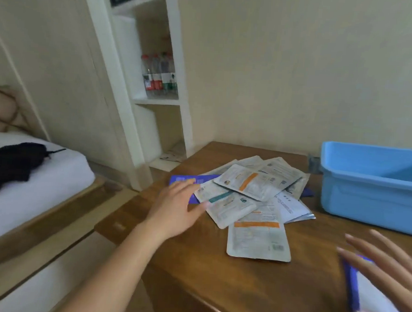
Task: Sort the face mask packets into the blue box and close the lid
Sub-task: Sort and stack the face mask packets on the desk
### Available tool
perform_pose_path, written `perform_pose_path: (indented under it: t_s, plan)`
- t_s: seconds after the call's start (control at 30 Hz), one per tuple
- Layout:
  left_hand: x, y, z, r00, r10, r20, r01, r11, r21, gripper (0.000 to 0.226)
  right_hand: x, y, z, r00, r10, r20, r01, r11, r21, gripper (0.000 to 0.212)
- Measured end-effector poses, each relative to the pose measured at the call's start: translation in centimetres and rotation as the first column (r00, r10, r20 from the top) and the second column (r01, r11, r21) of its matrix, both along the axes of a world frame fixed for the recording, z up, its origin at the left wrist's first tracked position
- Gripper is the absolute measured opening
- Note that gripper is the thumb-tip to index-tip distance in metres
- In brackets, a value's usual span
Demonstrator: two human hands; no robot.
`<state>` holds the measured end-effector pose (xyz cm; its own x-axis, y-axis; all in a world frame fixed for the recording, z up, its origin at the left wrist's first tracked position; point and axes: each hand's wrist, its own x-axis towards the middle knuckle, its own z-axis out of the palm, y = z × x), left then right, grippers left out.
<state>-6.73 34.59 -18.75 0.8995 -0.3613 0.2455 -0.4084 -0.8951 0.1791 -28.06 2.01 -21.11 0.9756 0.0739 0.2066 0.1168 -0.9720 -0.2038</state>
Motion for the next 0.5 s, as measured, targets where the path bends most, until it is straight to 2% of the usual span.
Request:
perform_pose_path:
  t_s: [0.1, 0.17, 0.3, 0.37, 0.5]
  plan:
    - [4.6, 3.8, -1.9, 0.961, 0.098, -0.259, -0.054, 0.983, 0.173, 0.08, 4.5, 4.5, 2.2, 0.985, 0.166, -0.041, -0.168, 0.984, -0.058, 0.07]
    - [5.0, 5.2, -3.0, 0.95, 0.086, -0.3, -0.028, 0.981, 0.191, 0.08, 7.4, 7.8, 3.6, 0.976, 0.195, -0.1, -0.205, 0.972, -0.11, 0.073]
    - [2.0, 8.4, -4.0, 0.994, -0.031, -0.106, 0.055, 0.971, 0.231, 0.1, 11.4, 13.5, 4.8, 0.914, 0.222, -0.339, -0.26, 0.963, -0.071, 0.082]
    - [-0.1, 10.3, -4.9, 0.993, -0.11, -0.042, 0.116, 0.974, 0.194, 0.102, 12.8, 15.9, 4.4, 0.904, 0.255, -0.342, -0.298, 0.951, -0.078, 0.08]
    - [-2.7, 14.1, -7.3, 0.955, -0.263, 0.135, 0.245, 0.96, 0.135, 0.091, 15.2, 20.5, 2.3, 0.871, 0.357, -0.339, -0.404, 0.911, -0.078, 0.08]
